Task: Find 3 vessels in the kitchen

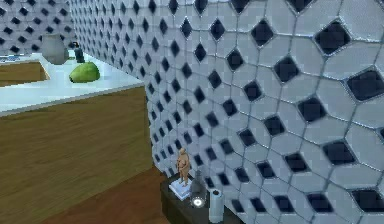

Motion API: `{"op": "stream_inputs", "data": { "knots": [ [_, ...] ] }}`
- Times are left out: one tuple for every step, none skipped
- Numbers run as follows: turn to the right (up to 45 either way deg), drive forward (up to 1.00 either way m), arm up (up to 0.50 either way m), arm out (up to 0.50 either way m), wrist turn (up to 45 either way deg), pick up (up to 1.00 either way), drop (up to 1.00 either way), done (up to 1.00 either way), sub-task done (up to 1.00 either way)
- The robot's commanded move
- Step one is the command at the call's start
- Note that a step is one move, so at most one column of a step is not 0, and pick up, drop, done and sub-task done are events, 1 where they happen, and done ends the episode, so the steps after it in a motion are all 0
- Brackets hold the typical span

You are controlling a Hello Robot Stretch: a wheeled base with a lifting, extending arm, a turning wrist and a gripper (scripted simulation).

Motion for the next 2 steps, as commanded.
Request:
{"op": "stream_inputs", "data": {
  "knots": [
    [0.0, 0.0, 0.0, 0.0, 0.0, 0.0, 0.0, 0.0, 1.0],
    [-45.0, 0.0, 0.0, 0.0, 0.0, 0.0, 0.0, 0.0, 0.0]
  ]
}}
